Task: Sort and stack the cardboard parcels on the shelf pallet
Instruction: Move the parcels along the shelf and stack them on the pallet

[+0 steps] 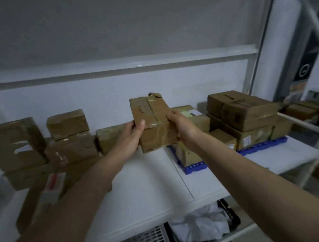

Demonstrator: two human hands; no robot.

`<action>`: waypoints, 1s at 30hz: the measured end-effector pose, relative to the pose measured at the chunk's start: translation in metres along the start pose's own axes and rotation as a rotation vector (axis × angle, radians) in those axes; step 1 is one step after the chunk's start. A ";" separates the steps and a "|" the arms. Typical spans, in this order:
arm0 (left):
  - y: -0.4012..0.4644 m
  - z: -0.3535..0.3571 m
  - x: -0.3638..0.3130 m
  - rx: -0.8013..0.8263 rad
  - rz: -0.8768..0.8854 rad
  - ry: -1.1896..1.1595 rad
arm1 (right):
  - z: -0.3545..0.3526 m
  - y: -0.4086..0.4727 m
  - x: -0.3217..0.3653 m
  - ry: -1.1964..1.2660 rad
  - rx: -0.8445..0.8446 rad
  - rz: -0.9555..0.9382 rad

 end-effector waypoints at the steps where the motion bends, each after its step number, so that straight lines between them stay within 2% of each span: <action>1: 0.008 0.018 -0.003 0.018 0.002 -0.009 | -0.019 -0.006 -0.003 0.006 -0.011 0.005; 11: 0.065 0.213 -0.041 0.136 0.036 -0.028 | -0.216 -0.071 -0.028 0.069 -0.180 -0.041; 15: 0.077 0.286 -0.062 0.229 0.052 -0.087 | -0.282 -0.096 -0.029 0.019 -0.283 -0.084; 30: 0.178 0.453 -0.134 0.504 0.182 0.024 | -0.491 -0.106 -0.023 0.103 -0.559 -0.098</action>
Point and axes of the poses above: each hand's wrist, its own y-axis towards the middle knuckle, its own z-axis out of the palm, x = y × z, the point moved 6 cm from there along y, towards the middle knuckle, and after that the axes turned 12 degrees about x, right-handed, at the moved point
